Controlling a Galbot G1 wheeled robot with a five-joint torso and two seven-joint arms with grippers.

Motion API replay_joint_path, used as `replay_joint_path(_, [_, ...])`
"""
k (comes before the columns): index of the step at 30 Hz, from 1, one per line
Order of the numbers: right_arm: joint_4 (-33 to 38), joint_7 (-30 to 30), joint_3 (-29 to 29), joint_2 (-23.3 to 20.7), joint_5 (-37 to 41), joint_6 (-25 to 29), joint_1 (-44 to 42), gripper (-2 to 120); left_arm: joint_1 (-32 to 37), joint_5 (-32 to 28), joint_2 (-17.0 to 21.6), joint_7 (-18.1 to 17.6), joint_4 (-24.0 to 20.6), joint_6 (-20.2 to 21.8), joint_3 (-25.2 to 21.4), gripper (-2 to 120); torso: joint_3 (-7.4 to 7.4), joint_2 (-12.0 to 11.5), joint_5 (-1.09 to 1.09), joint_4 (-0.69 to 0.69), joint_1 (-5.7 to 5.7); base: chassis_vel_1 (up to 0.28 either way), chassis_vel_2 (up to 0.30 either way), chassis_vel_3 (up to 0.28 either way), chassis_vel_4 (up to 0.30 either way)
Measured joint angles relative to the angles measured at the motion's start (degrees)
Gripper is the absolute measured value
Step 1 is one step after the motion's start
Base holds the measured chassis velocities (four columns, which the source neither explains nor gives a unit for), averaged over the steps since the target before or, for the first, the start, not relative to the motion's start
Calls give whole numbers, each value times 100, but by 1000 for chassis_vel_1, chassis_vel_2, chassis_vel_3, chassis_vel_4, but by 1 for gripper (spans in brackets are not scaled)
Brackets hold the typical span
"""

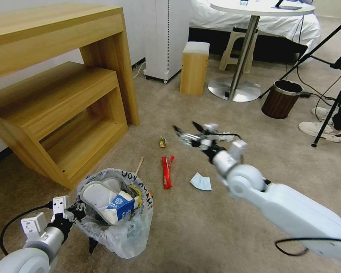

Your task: Pick up the trash bin and place the garbage on the floor into it.

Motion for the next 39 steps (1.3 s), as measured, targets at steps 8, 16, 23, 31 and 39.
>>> replay_joint_path(8, [-13, -123, 515, -141, -410, 155, -752, 100, -142, -50, 81, -70, 205, -1, -73, 0, 0, 0, -1, 2, 0, 0, 0, 0, 0])
replay_joint_path(16, [3, -121, 785, -68, -569, 178, -1033, 100, -219, -92, 143, -74, 474, 15, -133, 0, 1, 0, -2, 0, 0, 0, 0, 0, 0])
replay_joint_path(23, [2, -132, 1106, 31, -741, 208, -1293, 100, -206, -165, 181, -289, 537, 121, -227, 0, 1, 0, -1, 1, 0, 0, 0, 0, 0])
replay_joint_path(31, [-23, -122, 1544, 194, -937, 226, -1645, 100, -155, -215, 216, -589, 589, 257, -300, 0, 1, 0, -1, 2, 0, 0, 0, 0, 0])
replay_joint_path(39, [-45, -113, 1937, 359, -1116, 229, -1918, 100, -52, -291, 164, -756, 612, 293, -423, 0, 0, 0, -1, 2, 0, 0, 0, 0, 0])
